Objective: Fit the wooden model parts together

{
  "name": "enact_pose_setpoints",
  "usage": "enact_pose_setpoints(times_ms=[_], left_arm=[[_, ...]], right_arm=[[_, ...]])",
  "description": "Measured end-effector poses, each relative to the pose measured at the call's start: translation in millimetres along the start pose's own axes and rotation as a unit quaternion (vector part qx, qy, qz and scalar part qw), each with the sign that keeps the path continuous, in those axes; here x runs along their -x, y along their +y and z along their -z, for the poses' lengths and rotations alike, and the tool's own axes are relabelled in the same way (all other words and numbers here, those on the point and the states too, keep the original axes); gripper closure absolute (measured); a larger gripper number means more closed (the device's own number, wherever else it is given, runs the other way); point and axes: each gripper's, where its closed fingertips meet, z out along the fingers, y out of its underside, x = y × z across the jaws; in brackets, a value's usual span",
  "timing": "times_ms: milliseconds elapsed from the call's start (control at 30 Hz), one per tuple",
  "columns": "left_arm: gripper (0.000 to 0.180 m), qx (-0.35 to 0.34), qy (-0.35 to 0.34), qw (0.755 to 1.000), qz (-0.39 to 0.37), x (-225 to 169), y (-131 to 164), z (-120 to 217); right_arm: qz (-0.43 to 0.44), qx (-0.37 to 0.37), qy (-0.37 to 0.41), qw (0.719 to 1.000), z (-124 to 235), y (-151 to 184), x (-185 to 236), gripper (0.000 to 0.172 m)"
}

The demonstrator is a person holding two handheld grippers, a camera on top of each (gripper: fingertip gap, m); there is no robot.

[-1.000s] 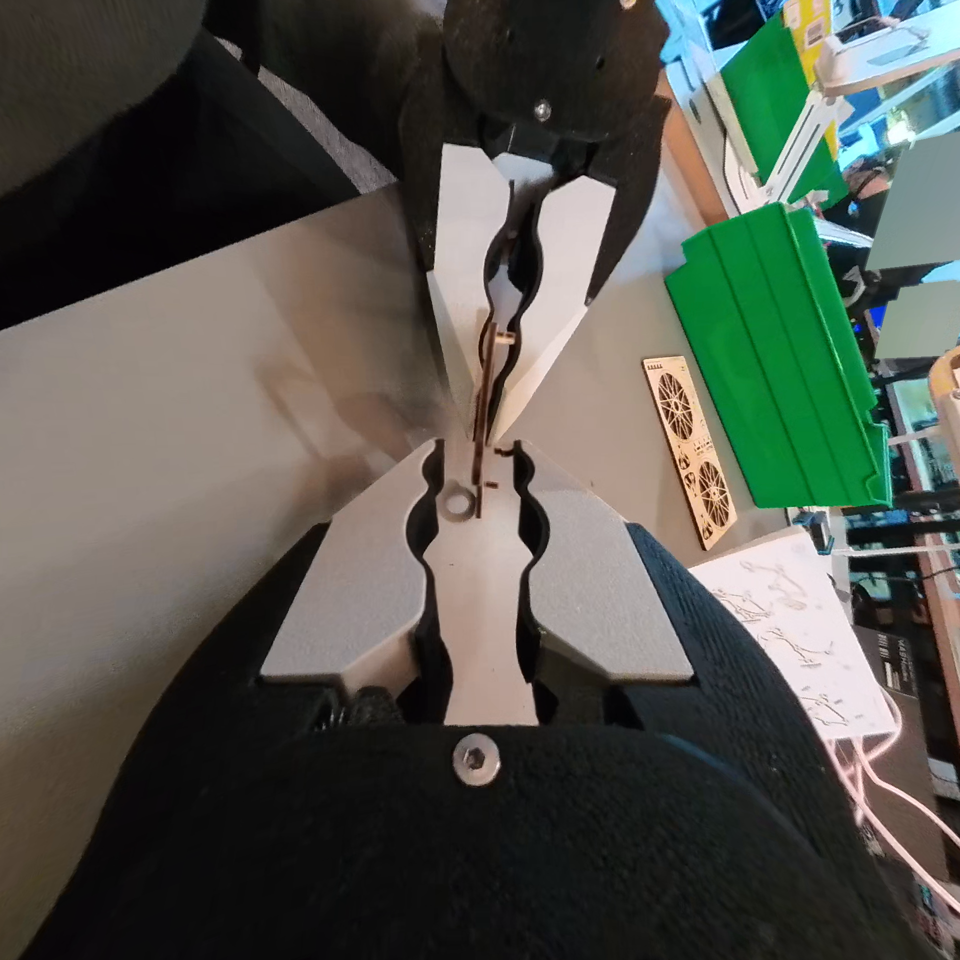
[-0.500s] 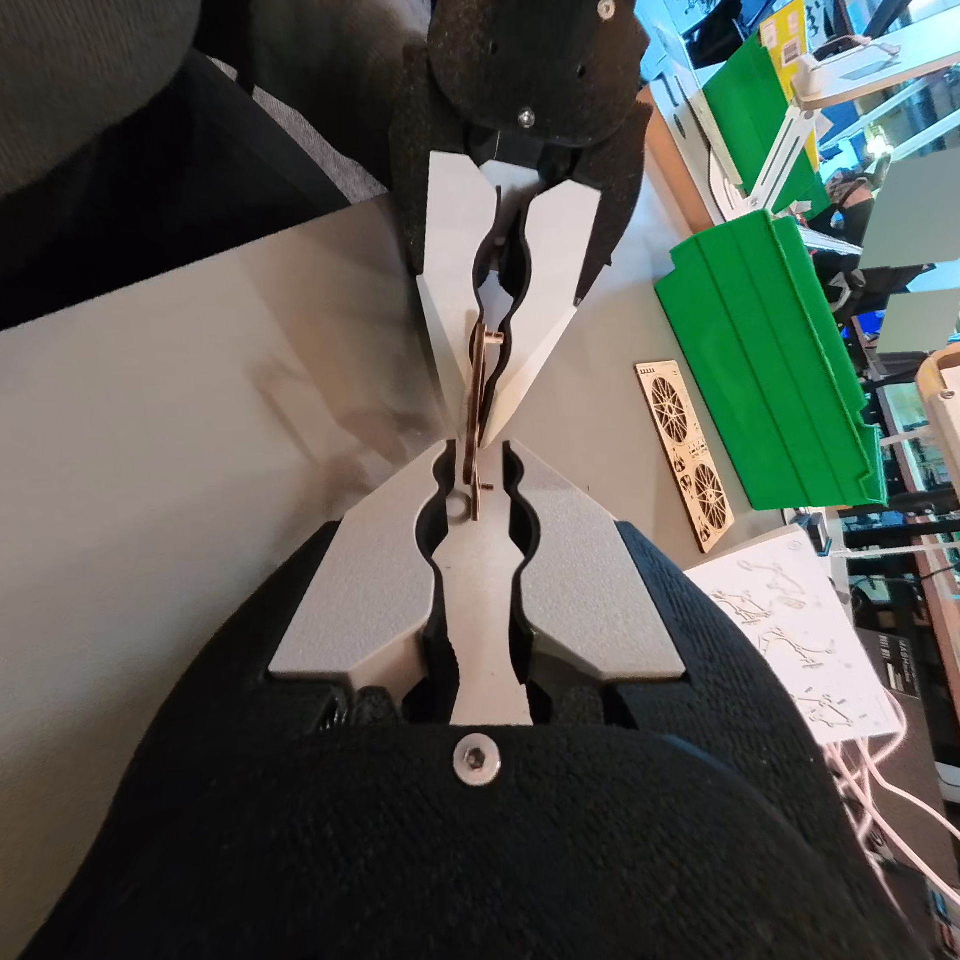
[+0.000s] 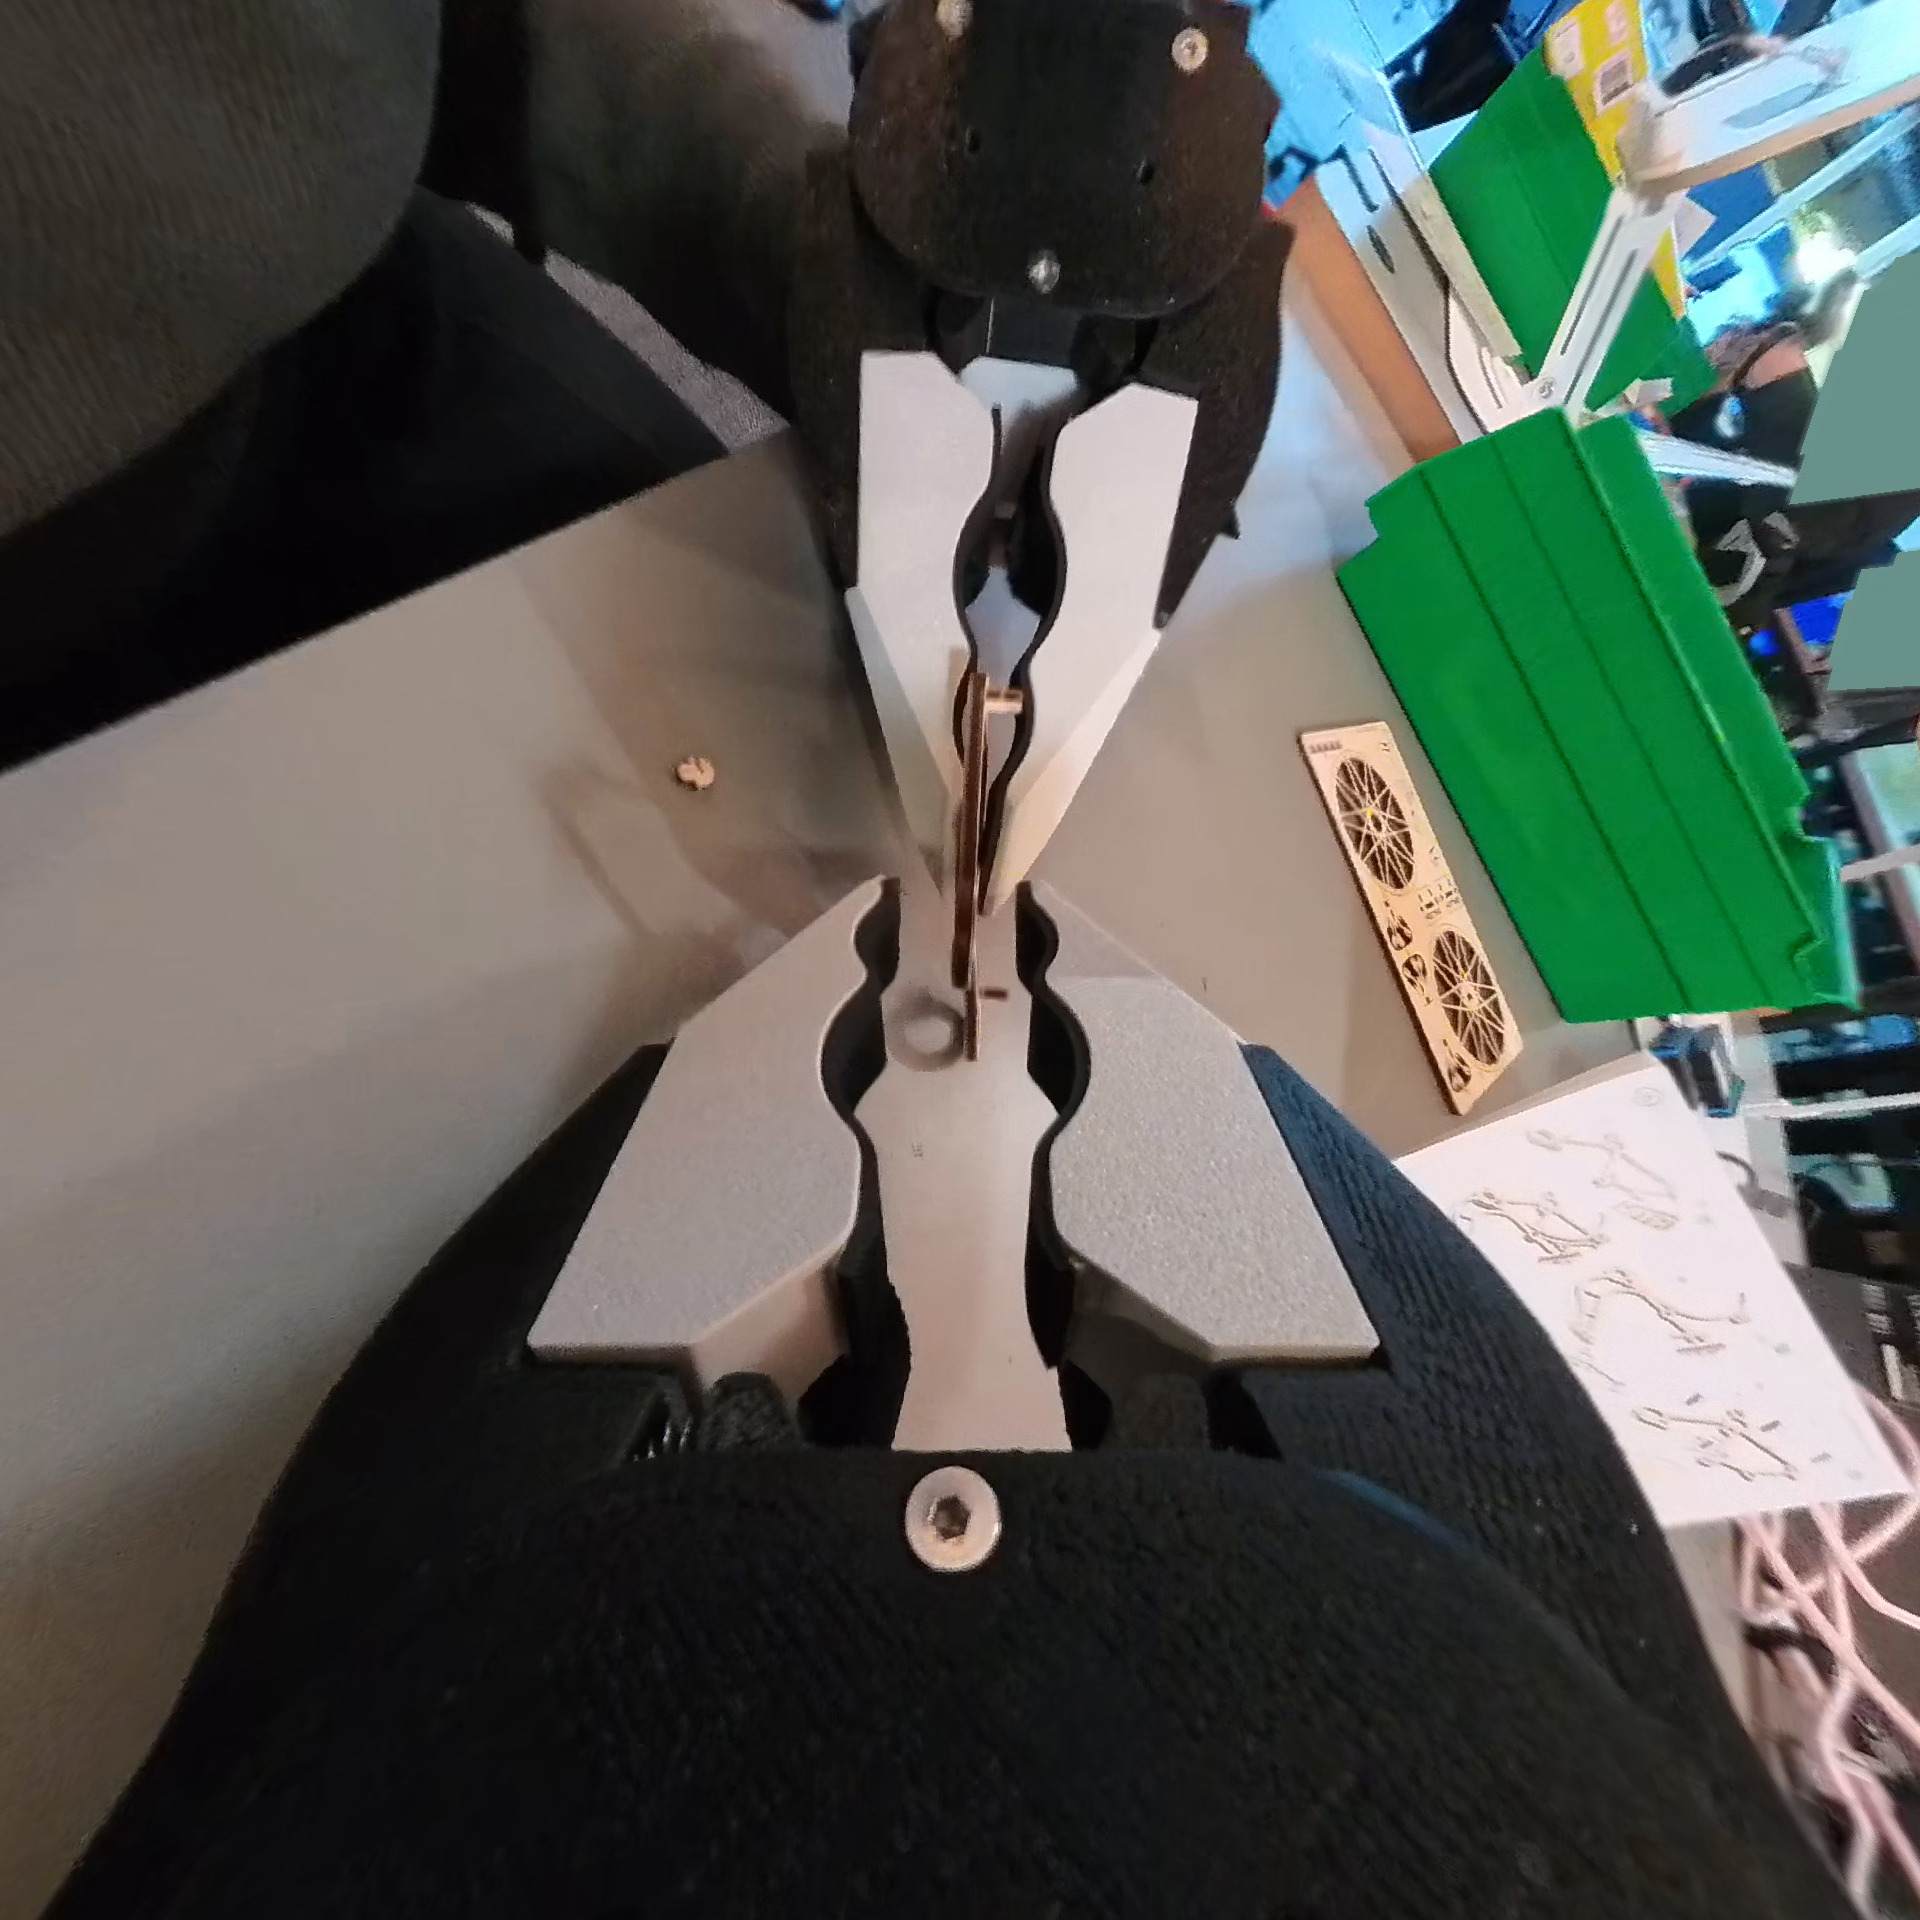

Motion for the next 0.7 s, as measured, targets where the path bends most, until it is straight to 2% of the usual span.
enact_pose_setpoints(times_ms=[33, 200, 400, 700], left_arm=[[0.18, 0.001, -0.001, 1.0, 0.001, 0.6, 0.2, 0.0], [0.18, 0.009, -0.015, 1.0, 0.01, 6.4, 3.8, 0.0], [0.18, 0.038, -0.061, 0.997, 0.026, 21.7, 15.1, 1.0], [0.18, 0.047, -0.075, 0.996, 0.02, 24.5, 18.4, 1.5]], right_arm=[[-0.012, -0.005, -0.003, 1.0, 1.2, -3.0, -0.9, 0.151], [-0.058, -0.01, -0.006, 0.998, 6.0, -10.1, -8.4, 0.149], [-0.057, -0.018, -0.017, 0.998, 7.3, -20.2, -3.2, 0.151], [-0.156, -0.006, -0.18, 0.971, -9.3, -20.0, 47.6, 0.154]])
